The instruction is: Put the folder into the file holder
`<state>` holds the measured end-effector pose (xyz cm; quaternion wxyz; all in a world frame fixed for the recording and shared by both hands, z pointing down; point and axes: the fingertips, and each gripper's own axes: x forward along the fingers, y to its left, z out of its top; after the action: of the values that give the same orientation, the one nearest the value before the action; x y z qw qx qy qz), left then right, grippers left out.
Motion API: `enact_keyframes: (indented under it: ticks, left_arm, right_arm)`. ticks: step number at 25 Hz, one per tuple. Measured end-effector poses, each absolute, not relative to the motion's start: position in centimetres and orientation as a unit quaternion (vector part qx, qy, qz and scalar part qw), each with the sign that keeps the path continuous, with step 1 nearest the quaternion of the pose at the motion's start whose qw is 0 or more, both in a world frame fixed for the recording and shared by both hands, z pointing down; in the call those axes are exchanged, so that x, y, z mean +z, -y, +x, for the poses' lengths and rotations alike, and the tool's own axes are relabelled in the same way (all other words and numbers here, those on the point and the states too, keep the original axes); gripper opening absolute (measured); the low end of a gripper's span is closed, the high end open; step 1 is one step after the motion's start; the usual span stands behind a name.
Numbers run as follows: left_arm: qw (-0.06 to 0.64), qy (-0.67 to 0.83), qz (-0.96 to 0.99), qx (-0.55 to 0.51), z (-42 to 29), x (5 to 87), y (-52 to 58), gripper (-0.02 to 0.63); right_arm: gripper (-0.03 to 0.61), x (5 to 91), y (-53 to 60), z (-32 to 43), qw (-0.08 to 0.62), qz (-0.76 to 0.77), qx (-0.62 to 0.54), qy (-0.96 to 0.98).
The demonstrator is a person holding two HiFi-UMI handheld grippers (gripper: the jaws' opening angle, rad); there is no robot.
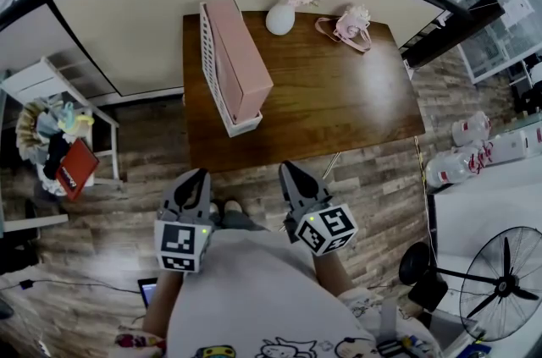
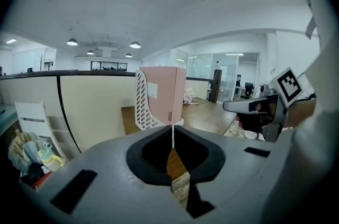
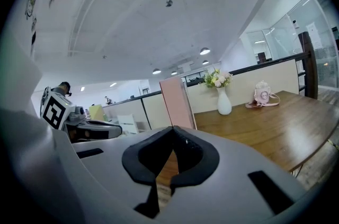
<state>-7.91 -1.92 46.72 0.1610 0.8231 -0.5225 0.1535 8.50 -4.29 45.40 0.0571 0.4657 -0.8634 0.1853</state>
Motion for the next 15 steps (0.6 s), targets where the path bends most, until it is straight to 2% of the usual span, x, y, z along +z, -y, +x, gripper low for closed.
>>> enact_keyframes:
  ticks: [15]
  left_arm:
    - [0.159, 0.53, 0.819, 0.149, -9.1, 46.7, 2.0, 0.014]
  right_arm:
    - [0.0, 45.3, 4.4, 8.0, 0.063, 0.466, 0.178, 0.865]
